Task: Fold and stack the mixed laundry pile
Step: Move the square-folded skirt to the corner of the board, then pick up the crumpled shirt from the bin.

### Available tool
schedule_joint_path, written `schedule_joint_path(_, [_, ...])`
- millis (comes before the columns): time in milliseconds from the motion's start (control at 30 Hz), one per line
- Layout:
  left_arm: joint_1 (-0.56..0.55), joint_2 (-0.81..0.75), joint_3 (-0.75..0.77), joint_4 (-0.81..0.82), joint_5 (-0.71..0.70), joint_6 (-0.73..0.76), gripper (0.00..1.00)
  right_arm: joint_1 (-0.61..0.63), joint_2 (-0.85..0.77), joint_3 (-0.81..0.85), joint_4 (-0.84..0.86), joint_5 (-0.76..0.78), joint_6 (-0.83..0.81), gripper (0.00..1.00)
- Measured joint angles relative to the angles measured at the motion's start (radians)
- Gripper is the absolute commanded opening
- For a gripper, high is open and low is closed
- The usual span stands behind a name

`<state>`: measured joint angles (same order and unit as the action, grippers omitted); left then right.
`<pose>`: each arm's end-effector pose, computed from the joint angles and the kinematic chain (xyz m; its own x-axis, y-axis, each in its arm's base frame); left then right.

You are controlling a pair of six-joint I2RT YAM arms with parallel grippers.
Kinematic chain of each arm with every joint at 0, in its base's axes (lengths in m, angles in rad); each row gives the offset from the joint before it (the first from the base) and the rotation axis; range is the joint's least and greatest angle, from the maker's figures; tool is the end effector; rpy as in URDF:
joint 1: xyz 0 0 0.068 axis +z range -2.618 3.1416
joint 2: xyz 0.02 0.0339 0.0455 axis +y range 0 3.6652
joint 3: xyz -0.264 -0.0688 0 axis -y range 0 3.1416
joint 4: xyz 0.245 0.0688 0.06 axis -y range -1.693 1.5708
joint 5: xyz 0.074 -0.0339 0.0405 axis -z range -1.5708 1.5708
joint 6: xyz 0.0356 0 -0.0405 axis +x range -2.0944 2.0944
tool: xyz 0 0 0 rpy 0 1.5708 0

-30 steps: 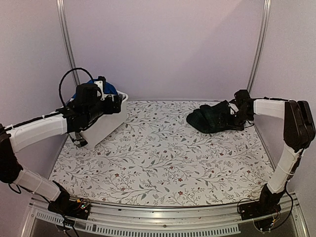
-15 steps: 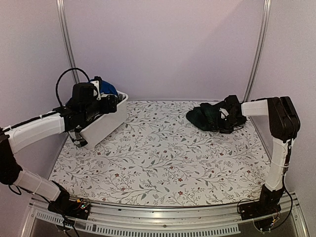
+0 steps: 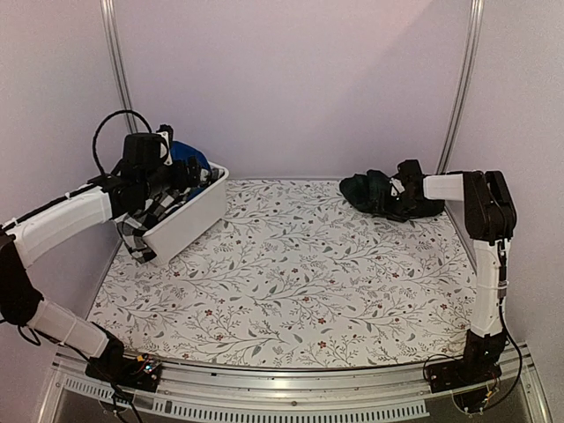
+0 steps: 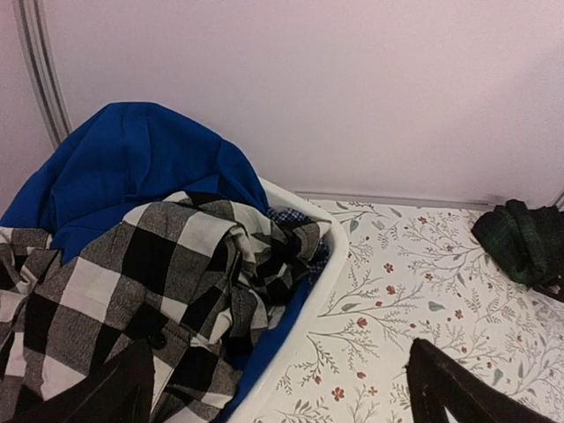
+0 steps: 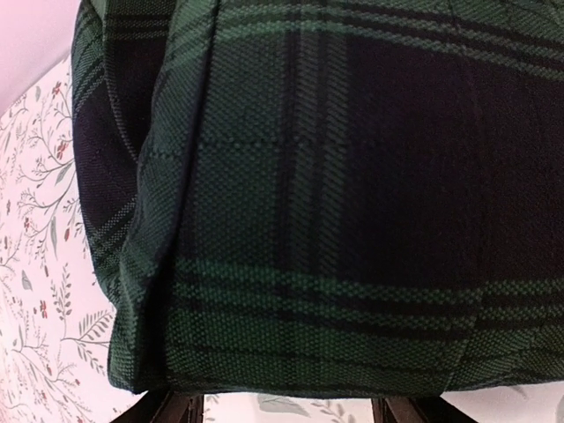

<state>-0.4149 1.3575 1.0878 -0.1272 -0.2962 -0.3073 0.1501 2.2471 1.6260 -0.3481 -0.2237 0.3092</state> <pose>0.2933 -0.1178 0.3223 -0.3793 -0.1491 -0.9132 0.0257 0.9849 -0.1714 0.4743 0.0797 0.1360 -0.8587 0.1702 -0.4835 -0.0091 0.9380 0.3464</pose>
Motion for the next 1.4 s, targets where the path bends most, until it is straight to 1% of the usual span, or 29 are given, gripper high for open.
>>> schedule_joint_path(133, [0.060, 0.031, 0.064, -0.048, 0.007, -0.001, 1.00, -0.033, 0.001, 0.002, -0.003, -0.001, -0.034, 0.69])
schedule_joint_path(233, [0.144, 0.054, 0.111, -0.083, 0.026, -0.010, 1.00, -0.046, 0.000, 0.000, -0.001, -0.026, -0.063, 0.77])
schedule_joint_path(333, [0.230, 0.093, 0.169, -0.109, 0.037, -0.022, 1.00, -0.043, -0.026, -0.035, 0.011, -0.051, -0.083, 0.82])
schedule_joint_path(400, [0.278, 0.132, 0.211, -0.127, 0.038, -0.028, 1.00, -0.030, -0.065, -0.077, 0.007, -0.071, -0.097, 0.83])
schedule_joint_path(533, [0.338, 0.217, 0.251, -0.158, 0.037, -0.042, 1.00, 0.005, -0.151, -0.109, 0.001, -0.099, -0.114, 0.84])
schedule_joint_path(733, [0.356, 0.307, 0.236, -0.204, 0.062, -0.057, 1.00, 0.041, -0.274, -0.131, 0.017, -0.141, -0.129, 0.84])
schedule_joint_path(767, [0.356, 0.317, 0.235, -0.206, 0.069, -0.057, 0.98, 0.042, -0.287, -0.138, 0.019, -0.148, -0.130, 0.84])
schedule_joint_path(833, [0.356, 0.337, 0.233, -0.208, 0.083, -0.058, 0.87, 0.042, -0.299, -0.146, 0.021, -0.153, -0.132, 0.84])
schedule_joint_path(867, [0.356, 0.344, 0.229, -0.208, 0.088, -0.061, 0.79, 0.040, -0.300, -0.152, 0.021, -0.154, -0.134, 0.84])
schedule_joint_path(900, [0.356, 0.348, 0.221, -0.208, 0.094, -0.055, 0.70, 0.040, -0.300, -0.158, 0.021, -0.154, -0.135, 0.84])
schedule_joint_path(967, [0.356, 0.348, 0.210, -0.203, 0.100, -0.066, 0.48, 0.039, -0.300, -0.171, 0.018, -0.154, -0.135, 0.84])
schedule_joint_path(1067, [0.354, 0.337, 0.197, -0.193, 0.110, -0.060, 0.22, 0.039, -0.300, -0.179, 0.017, -0.158, -0.135, 0.84])
schedule_joint_path(1133, [0.354, 0.323, 0.197, -0.192, 0.113, -0.060, 0.03, 0.039, -0.300, -0.180, 0.018, -0.165, -0.135, 0.84])
schedule_joint_path(1167, [0.354, 0.311, 0.198, -0.196, 0.122, -0.044, 0.00, 0.039, -0.300, -0.180, 0.019, -0.171, -0.135, 0.84])
schedule_joint_path(1267, [0.349, 0.269, 0.220, -0.219, 0.138, -0.043, 0.00, 0.039, -0.300, -0.180, 0.020, -0.183, -0.135, 0.84])
schedule_joint_path(1400, [0.344, 0.212, 0.301, -0.248, 0.151, -0.039, 0.00, 0.039, -0.305, -0.197, 0.025, -0.198, -0.134, 0.84])
